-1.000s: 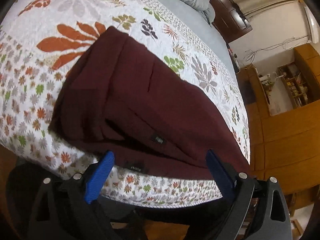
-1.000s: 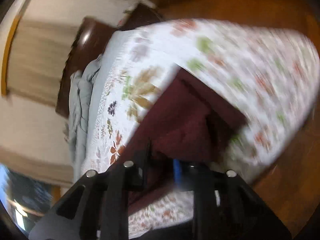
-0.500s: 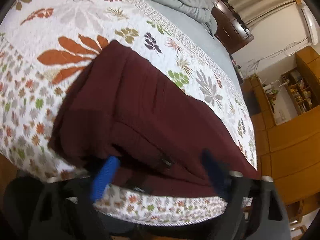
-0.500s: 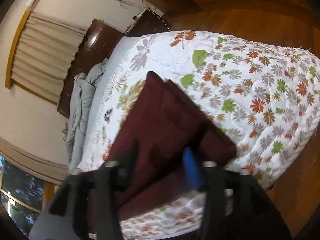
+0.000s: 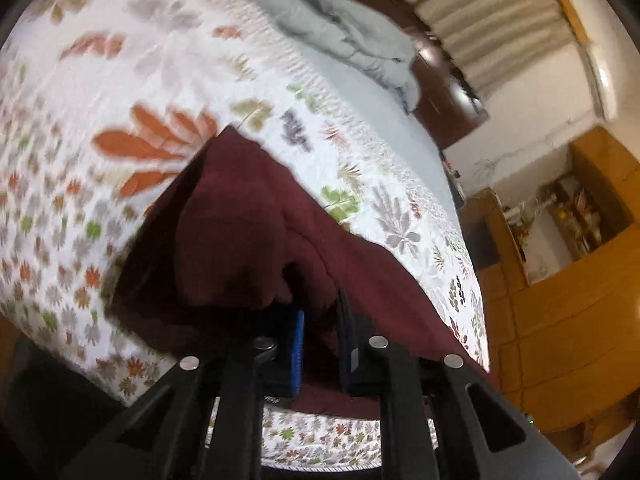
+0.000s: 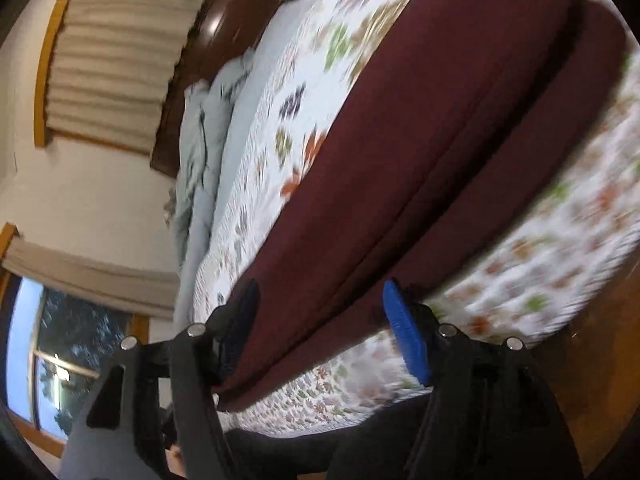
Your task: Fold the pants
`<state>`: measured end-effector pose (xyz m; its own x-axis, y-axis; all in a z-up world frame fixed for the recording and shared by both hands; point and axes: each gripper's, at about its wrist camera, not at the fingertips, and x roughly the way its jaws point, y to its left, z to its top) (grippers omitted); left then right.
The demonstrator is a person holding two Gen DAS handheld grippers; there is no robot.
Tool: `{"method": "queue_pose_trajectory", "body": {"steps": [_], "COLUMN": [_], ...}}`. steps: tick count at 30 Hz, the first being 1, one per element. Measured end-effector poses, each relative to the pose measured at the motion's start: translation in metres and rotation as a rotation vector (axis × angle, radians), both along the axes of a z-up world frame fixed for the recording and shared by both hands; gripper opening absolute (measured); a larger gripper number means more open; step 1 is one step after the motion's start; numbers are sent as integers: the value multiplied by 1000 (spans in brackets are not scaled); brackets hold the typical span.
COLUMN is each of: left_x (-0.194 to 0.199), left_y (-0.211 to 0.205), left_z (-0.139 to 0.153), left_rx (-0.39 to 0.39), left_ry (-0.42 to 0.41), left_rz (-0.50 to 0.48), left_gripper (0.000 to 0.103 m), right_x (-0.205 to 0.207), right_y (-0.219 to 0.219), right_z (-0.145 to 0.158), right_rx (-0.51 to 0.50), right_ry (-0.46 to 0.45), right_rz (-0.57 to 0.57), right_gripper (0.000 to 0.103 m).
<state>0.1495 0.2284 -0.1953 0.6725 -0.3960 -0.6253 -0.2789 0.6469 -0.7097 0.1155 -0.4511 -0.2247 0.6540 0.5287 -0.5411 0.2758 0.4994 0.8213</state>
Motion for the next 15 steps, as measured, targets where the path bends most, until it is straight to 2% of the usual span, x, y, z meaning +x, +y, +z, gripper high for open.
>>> {"method": "queue_pose_trajectory", "body": {"steps": [3, 7, 11, 15], "left_x": [-7, -9, -9, -9], "left_y": [9, 7, 2, 2], "left_z": [-31, -36, -29, -26], "left_rx": [-97, -97, -55, -40], "left_ry": [95, 94, 73, 65], "left_rz": [34, 20, 1, -7], "left_gripper": [13, 13, 13, 14], "right_x": [4, 3, 0, 7], "right_y": [11, 15, 21, 29], "right_z": [-6, -7, -8, -12], "right_rx": [14, 22, 65, 54], "right_ry": [25, 47, 49, 70], "right_rz": [12, -11, -27, -21], "right_gripper": [65, 66, 66, 66]}}
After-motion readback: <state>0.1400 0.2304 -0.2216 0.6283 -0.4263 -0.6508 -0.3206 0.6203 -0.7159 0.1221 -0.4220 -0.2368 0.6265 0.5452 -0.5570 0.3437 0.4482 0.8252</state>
